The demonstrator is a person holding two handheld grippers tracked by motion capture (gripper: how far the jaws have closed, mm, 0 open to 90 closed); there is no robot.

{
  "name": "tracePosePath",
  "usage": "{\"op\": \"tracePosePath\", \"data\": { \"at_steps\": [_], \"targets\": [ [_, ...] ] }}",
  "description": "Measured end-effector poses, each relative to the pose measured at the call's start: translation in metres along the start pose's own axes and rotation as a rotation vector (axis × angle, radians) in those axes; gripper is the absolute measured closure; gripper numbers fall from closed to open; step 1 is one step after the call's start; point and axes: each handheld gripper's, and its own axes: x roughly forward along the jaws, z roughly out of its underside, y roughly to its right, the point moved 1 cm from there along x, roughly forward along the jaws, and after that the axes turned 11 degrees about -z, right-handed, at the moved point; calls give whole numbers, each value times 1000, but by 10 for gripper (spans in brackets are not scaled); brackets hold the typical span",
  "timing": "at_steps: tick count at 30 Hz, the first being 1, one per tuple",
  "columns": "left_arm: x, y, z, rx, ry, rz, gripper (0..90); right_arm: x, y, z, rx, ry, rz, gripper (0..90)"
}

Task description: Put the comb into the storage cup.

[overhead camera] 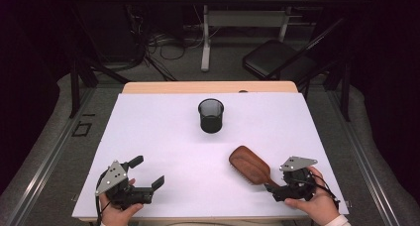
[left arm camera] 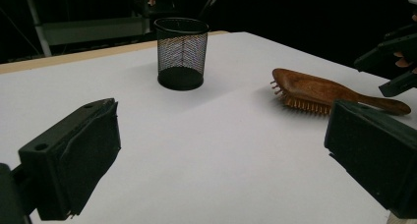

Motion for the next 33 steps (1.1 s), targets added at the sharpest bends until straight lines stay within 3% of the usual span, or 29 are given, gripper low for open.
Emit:
{"op": "tracePosePath", "data": {
  "at_steps": [21, 33],
  "targets": [
    [0, -1, 0, -5, -3, -5, 5, 10, 5, -3, -8, -81, -6, 206],
    [0, -1, 0, -8, -2, -6, 5, 12, 9, -5, 25, -128, -30, 242]
  ]
}}
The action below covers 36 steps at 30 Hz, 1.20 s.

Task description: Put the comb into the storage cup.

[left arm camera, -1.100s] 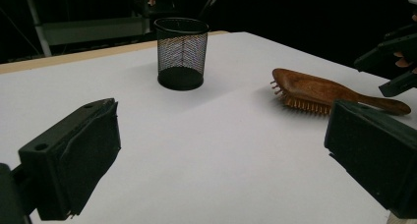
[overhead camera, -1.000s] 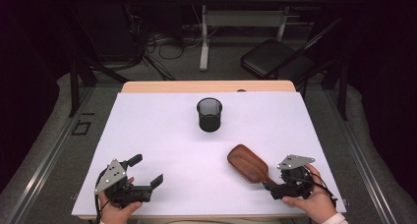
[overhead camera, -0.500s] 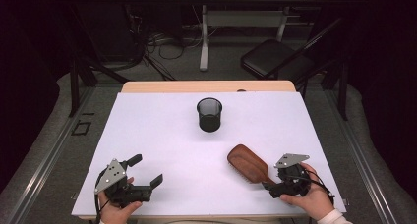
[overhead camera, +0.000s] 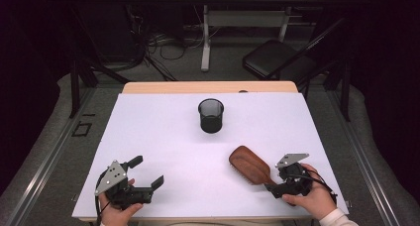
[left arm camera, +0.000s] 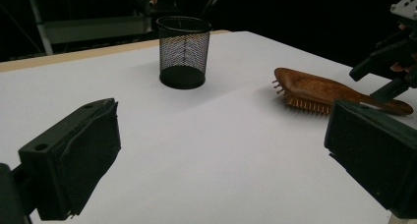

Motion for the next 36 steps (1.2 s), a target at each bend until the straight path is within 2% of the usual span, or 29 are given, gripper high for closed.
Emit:
{"op": "tracePosePath", "data": {
  "at_steps": [16, 23, 26, 36],
  "targets": [
    [1, 0, 0, 1, -7, 4, 5, 8, 3, 1, -20, -21, -14, 316],
    [1, -1, 1, -4, -9, 10, 5, 15, 3, 1, -7, -26, -31, 359],
    [1, -1, 1, -6, -9, 9, 5, 16, 3, 1, -21, -42, -32, 395],
    [1, -1, 1, -6, -11, 9, 7, 20, 2, 3, -39, -44, -28, 444]
  ]
}}
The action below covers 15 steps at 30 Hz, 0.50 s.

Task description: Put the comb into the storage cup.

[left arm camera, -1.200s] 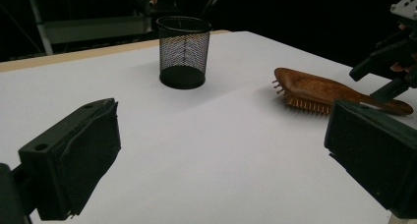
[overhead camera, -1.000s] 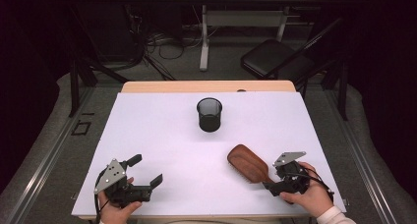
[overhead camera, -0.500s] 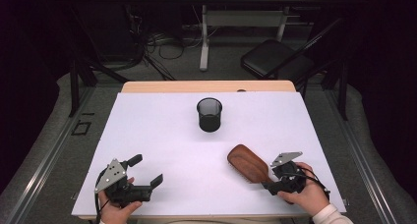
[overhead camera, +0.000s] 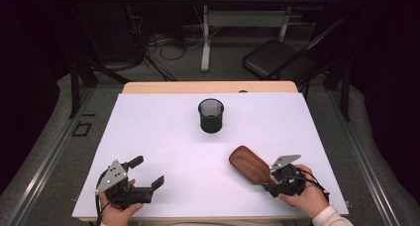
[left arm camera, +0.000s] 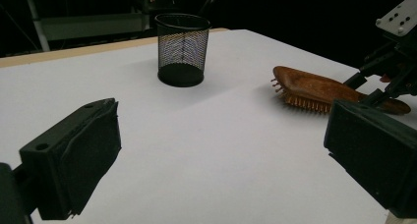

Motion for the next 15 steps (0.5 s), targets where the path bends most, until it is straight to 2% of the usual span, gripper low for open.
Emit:
{"op": "tracePosePath", "data": {
  "at_steps": [15],
  "targets": [
    [0, 0, 0, 2, -2, 0, 8, 6, 1, 0, -11, 11, 2, 494]
  ]
}}
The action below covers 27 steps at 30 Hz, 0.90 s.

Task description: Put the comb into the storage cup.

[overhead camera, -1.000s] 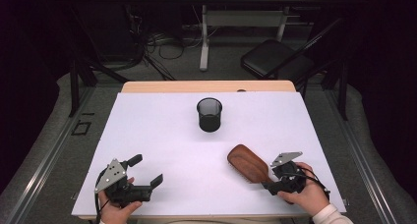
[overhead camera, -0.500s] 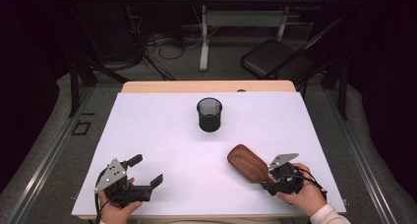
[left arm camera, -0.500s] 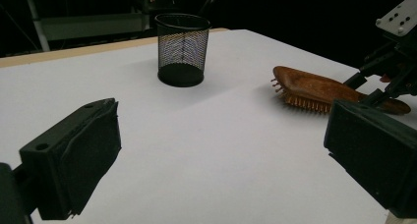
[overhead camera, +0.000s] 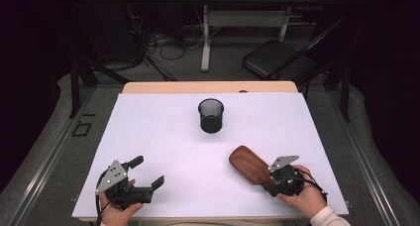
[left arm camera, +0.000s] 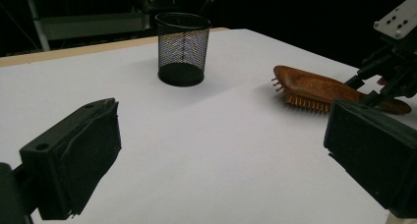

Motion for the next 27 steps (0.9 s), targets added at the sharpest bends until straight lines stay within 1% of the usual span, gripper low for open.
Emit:
{"op": "tracePosePath", "data": {
  "at_steps": [9, 10, 11, 13, 16, 17, 20, 22, 27],
  "targets": [
    [0, 0, 0, -4, 1, -2, 8, 2, 1, 0, -10, 4, 1, 508],
    [0, 0, 0, -3, 1, -2, 9, 2, 0, 0, -12, 10, 1, 510],
    [0, 0, 0, -2, 1, -1, 8, 2, 0, 0, -11, 5, 2, 513],
    [0, 0, 0, -2, 0, -1, 9, 3, 0, 1, -18, 9, 1, 545],
    [0, 0, 0, -3, 0, -2, 9, 3, 0, 1, -14, 8, 0, 557],
    [0, 0, 0, -3, 1, -2, 9, 3, 0, 2, -18, 16, -1, 567],
    [0, 0, 0, -2, 0, -2, 9, 3, -1, 2, -27, 18, 0, 571],
    [0, 0, 0, -1, 0, -2, 9, 3, -1, 3, -30, 25, 9, 577],
    [0, 0, 0, -3, 1, -3, 9, 4, -1, 4, -27, 39, 10, 578]
  ]
}}
